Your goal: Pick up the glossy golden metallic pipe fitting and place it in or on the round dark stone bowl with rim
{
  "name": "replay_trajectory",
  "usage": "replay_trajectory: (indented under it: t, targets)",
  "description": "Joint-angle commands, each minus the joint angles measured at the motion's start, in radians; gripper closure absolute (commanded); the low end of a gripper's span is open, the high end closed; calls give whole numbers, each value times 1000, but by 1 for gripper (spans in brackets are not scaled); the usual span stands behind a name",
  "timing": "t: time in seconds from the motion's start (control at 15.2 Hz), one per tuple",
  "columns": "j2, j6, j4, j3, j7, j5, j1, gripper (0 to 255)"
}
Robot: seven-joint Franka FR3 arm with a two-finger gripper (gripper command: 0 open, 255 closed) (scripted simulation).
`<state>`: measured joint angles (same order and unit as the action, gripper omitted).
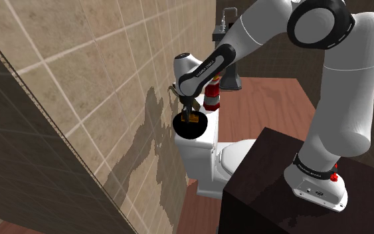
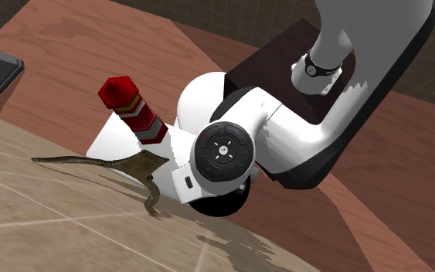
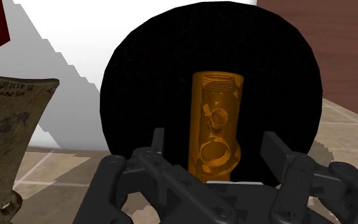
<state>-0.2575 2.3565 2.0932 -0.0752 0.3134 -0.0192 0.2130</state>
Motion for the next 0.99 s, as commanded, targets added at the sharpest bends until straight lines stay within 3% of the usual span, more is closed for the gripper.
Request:
replay_trajectory:
  t: [0.0, 0.13, 0.4, 0.92]
  targets:
    - [0, 0, 0, 0, 0, 0, 0, 0]
    - [0, 0, 1, 0, 0, 0, 0, 0]
    - [76, -113, -36, -1, -3, -5, 4, 0]
    - [76, -113, -36, -1, -4, -5, 4, 0]
